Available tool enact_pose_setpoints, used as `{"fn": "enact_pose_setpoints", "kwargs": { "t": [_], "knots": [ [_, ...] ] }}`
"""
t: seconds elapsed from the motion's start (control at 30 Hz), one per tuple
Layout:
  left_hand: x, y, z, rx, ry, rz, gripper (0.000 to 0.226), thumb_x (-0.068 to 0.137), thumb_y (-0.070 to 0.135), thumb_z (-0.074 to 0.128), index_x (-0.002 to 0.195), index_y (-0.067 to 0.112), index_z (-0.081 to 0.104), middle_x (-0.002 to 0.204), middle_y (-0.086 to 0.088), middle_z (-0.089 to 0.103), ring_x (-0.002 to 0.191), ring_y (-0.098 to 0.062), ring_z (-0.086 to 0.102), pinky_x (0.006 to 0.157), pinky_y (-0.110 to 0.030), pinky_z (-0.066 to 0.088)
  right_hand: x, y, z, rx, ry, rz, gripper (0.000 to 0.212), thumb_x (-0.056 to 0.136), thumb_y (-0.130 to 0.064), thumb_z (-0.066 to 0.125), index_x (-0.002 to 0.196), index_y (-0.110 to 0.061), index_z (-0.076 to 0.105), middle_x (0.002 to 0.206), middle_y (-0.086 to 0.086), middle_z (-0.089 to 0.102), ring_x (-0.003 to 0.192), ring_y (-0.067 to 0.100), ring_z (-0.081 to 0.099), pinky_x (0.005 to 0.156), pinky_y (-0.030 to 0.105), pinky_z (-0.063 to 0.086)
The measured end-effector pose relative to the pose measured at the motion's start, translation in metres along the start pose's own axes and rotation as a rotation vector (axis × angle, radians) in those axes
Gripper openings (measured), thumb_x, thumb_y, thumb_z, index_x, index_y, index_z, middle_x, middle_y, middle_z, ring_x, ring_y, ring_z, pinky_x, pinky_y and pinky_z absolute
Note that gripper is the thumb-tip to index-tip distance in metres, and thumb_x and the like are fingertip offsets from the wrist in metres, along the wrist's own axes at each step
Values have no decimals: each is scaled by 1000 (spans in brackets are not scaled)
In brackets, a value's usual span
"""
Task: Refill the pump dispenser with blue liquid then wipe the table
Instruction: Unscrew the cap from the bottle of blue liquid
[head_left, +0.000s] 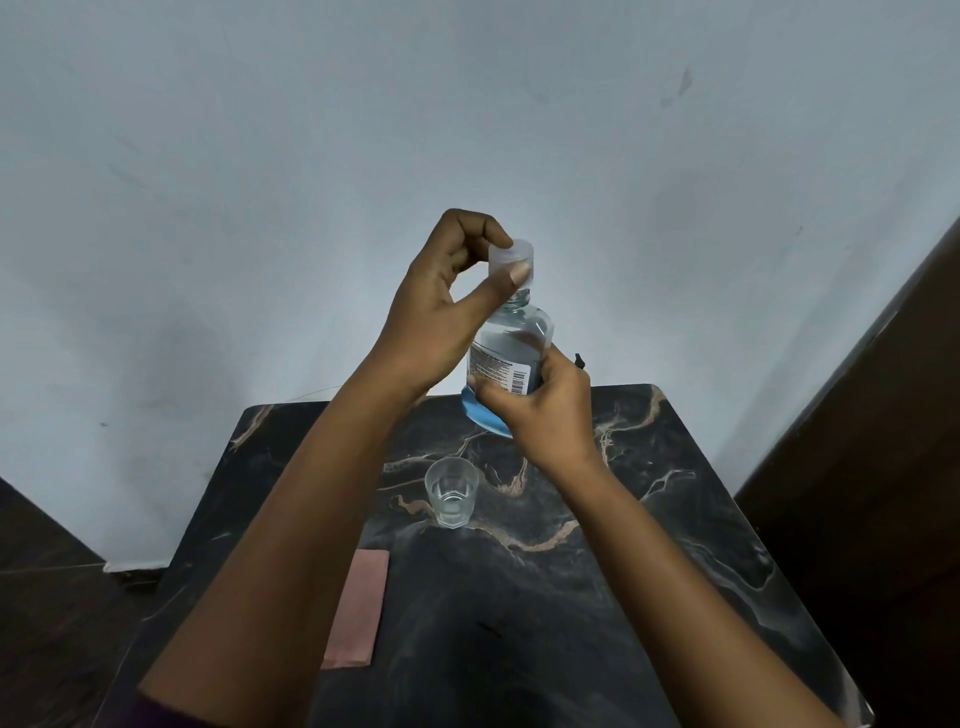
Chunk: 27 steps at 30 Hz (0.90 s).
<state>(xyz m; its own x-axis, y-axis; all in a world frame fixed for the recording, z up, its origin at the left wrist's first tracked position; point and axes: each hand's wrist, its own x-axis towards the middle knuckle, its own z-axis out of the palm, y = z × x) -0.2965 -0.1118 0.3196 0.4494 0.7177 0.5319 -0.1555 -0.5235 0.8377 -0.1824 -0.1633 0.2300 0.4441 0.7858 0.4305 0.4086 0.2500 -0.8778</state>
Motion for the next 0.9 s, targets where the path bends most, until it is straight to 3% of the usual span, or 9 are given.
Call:
{"fn": "enact_pose_setpoints", "kwargs": {
  "t": [0.07, 0.13, 0.23, 0.33, 0.43, 0.53, 0.67, 0.8, 0.9],
  "knots": [
    [-1, -2, 2, 62, 32, 8, 25, 86, 23, 72, 97, 27, 51, 100, -1, 58, 104, -8, 59, 96, -31, 47, -1, 0, -1, -3, -16, -7, 49, 73, -25, 83, 118, -19, 63, 95, -22, 64, 85, -4, 65, 71, 8, 53],
    [-1, -3, 4, 75, 46, 6, 29, 83, 26, 74, 97, 26, 49, 100, 8, 56, 104, -5, 57, 94, -17, 44, -2, 0, -2, 3, -33, -12, 47, 74, -24, 83, 116, -20, 63, 95, -22, 65, 85, -4, 66, 72, 10, 53],
    [-1, -3, 6, 51, 38, -30, 27, 84, 28, 72, 98, 29, 49, 124, 5, 57, 120, -4, 54, 95, -16, 39, -3, 0, -4, 12, -37, -11, 44, 73, -22, 84, 111, -25, 63, 93, -27, 65, 85, -8, 66, 71, 11, 54],
    [-1, 1, 6, -74, -17, -37, 14, 89, 20, 59, 96, 27, 48, 135, 3, 57, 126, -7, 52, 94, -20, 47, -2, 1, -5, 3, -32, -19, 44, 72, -22, 84, 110, -25, 62, 90, -30, 62, 81, -12, 65, 70, 10, 53],
    [-2, 3, 4, -129, -63, -19, 15, 95, 3, 41, 102, 16, 44, 125, -7, 66, 116, -9, 60, 89, -15, 49, 0, 2, -5, -4, -37, -26, 47, 72, -24, 84, 113, -23, 63, 90, -34, 59, 79, -16, 63, 70, 7, 52],
    [-3, 3, 4, -137, -72, -12, 16, 99, -2, 40, 106, 12, 42, 111, -12, 71, 105, -6, 66, 83, -15, 50, 0, 3, -4, -9, -33, -44, 46, 72, -25, 85, 111, -24, 62, 90, -34, 58, 78, -17, 62, 67, 5, 50],
    [-3, 1, 4, -46, -19, 3, 18, 94, 11, 59, 105, 20, 47, 112, -21, 64, 110, -18, 64, 91, -33, 53, 0, 4, -3, 6, -26, -39, 45, 72, -23, 85, 112, -20, 65, 90, -27, 64, 79, -11, 65, 68, 9, 52],
    [-3, 0, 3, 101, 45, 20, 33, 85, 24, 73, 101, 30, 45, 97, 8, 56, 103, -9, 60, 97, -40, 50, -1, 4, -3, 3, -48, -51, 46, 74, -24, 83, 115, -21, 63, 93, -29, 62, 83, -13, 64, 70, 8, 52],
    [-3, 1, 4, 111, 72, 19, 39, 79, 29, 77, 101, 27, 44, 90, 9, 52, 92, -6, 58, 95, -45, 49, -3, 4, -1, 8, -55, -40, 43, 74, -24, 83, 111, -26, 62, 92, -29, 63, 83, -11, 65, 70, 9, 52]
  ]
}}
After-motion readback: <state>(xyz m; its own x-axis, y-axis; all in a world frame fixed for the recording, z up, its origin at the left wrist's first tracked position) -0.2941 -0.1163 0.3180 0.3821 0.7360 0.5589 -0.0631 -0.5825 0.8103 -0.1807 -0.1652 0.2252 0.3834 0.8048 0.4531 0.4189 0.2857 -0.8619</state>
